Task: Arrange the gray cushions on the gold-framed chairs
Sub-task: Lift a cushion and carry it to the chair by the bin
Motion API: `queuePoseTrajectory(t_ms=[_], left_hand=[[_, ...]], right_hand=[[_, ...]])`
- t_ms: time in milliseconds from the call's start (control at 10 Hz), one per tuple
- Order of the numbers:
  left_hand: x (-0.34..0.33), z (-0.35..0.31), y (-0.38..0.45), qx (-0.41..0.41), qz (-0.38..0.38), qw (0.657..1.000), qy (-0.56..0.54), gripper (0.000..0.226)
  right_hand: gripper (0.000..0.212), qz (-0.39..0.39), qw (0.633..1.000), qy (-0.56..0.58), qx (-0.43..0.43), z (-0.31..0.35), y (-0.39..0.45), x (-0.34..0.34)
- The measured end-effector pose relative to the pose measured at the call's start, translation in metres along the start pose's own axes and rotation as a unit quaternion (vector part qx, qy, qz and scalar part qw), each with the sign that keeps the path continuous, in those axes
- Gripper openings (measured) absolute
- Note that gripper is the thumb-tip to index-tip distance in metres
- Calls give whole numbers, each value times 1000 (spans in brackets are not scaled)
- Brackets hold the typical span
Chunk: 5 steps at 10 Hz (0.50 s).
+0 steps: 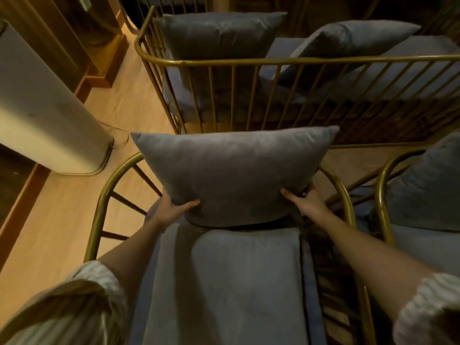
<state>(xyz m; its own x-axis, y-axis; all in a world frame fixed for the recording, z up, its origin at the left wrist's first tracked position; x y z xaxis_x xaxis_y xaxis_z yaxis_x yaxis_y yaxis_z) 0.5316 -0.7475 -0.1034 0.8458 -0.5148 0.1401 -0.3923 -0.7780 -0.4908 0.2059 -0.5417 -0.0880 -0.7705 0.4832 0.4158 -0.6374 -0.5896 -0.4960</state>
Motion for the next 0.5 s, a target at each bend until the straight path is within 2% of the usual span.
queuePoseTrajectory(t_ms=[100, 200, 300, 400, 500], left_hand=[[-4, 9, -7, 4, -23, 1000, -18, 103], [-1, -10, -5, -16, -26, 998, -46, 102], [0, -23, -9, -2, -35, 998, -50, 104], [-7, -16, -22, 43, -35, 998, -38, 108], [-21, -13, -47, 67, -72, 993, -60, 92]], right_hand=[[89, -4, 1000, -6, -15, -13, -13, -3], [97, -15, 1000, -8, -5, -2, -21, 4], [75, -29, 999, -31, -4, 0, -18, 10], [91, 39, 995, -76, -43, -10, -17, 4], [109, 83, 986, -135, -49, -27, -17, -3]])
Point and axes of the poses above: each hand's wrist, its own y-axis towards the middle knuckle, its own x-axis out of the back of the hand, z = x × y, the point moved 8 cm from there along y, towards the middle knuckle, and after that the axes turned 9 degrees about -y, right-handed, at the moved point
